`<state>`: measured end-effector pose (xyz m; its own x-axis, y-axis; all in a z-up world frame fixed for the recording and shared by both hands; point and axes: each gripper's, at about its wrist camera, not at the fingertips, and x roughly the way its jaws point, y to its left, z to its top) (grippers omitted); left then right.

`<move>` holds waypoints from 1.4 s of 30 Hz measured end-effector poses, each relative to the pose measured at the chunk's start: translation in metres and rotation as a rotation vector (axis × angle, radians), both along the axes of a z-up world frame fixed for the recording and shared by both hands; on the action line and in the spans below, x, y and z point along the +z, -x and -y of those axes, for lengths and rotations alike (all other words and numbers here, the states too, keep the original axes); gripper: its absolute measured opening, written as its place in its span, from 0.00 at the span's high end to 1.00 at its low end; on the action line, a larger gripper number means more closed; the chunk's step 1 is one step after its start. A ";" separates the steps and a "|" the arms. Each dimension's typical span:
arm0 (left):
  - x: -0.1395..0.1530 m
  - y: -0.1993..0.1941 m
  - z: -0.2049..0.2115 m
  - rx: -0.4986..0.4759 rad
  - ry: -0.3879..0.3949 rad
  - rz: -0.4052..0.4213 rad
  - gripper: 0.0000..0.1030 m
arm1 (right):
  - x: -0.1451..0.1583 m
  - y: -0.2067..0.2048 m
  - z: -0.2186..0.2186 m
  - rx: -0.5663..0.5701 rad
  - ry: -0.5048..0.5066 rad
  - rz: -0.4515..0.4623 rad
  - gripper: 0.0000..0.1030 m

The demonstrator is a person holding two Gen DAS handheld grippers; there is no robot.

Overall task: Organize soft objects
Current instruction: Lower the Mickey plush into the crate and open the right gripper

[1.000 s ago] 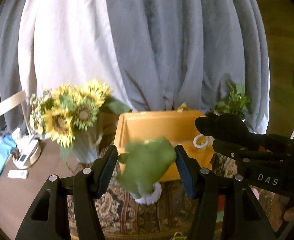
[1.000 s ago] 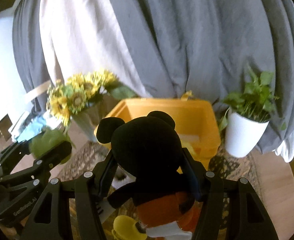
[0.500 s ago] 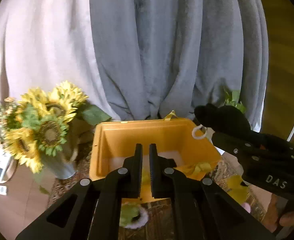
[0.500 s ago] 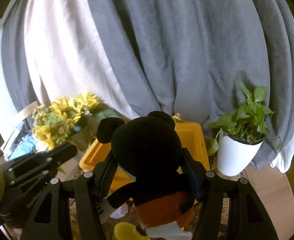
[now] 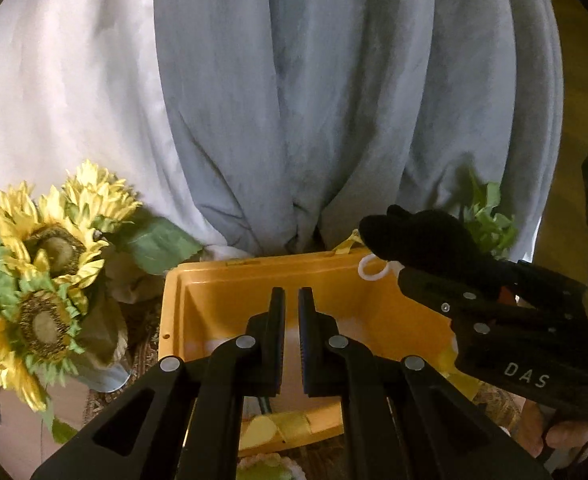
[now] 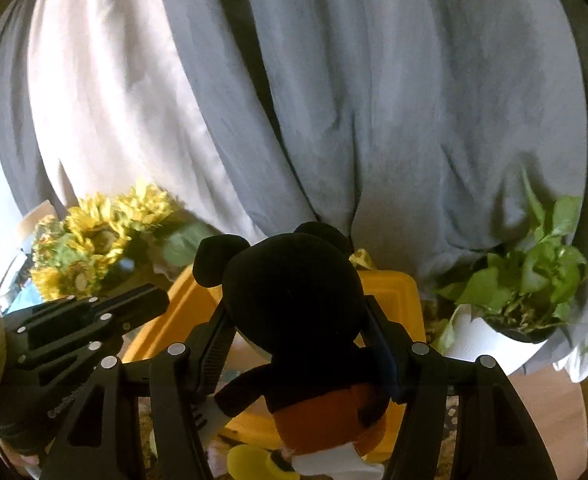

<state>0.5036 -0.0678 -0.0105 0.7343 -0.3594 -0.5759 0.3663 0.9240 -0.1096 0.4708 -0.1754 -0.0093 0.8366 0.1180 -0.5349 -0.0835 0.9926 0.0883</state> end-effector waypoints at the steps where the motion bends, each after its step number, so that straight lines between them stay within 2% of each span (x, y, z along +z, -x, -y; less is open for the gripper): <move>1: -0.002 -0.003 0.001 -0.003 -0.006 -0.007 0.92 | -0.003 -0.006 -0.001 0.002 0.002 -0.011 0.39; 11: -0.027 -0.028 0.005 -0.002 -0.053 -0.070 0.91 | -0.032 -0.044 0.001 0.048 0.029 -0.119 0.39; 15: -0.030 -0.034 0.002 0.011 -0.047 -0.079 0.91 | -0.037 -0.061 -0.004 0.087 0.035 -0.152 0.39; 22: -0.032 -0.038 -0.006 0.040 -0.049 -0.082 0.88 | -0.030 -0.075 -0.015 0.134 0.085 -0.117 0.39; 24: -0.033 -0.039 -0.009 0.045 -0.045 -0.088 0.85 | -0.028 -0.078 -0.020 0.169 0.097 -0.113 0.39; 29: -0.034 -0.037 -0.012 0.069 -0.057 -0.083 0.72 | -0.038 -0.082 -0.036 0.242 0.161 -0.171 0.36; 33: -0.033 -0.033 -0.017 0.098 -0.076 -0.073 0.59 | -0.045 -0.086 -0.033 0.237 0.120 -0.216 0.32; 38: -0.029 -0.021 -0.020 0.117 -0.089 -0.048 0.41 | -0.040 -0.079 -0.031 0.205 0.126 -0.189 0.30; 42: -0.023 -0.012 -0.024 0.121 -0.075 -0.029 0.38 | -0.026 -0.062 -0.029 0.154 0.135 -0.129 0.30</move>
<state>0.5156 -0.0434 -0.0335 0.7523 -0.2245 -0.6194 0.2496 0.9672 -0.0475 0.5333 -0.1462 -0.0349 0.7380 0.1591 -0.6558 -0.2318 0.9724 -0.0250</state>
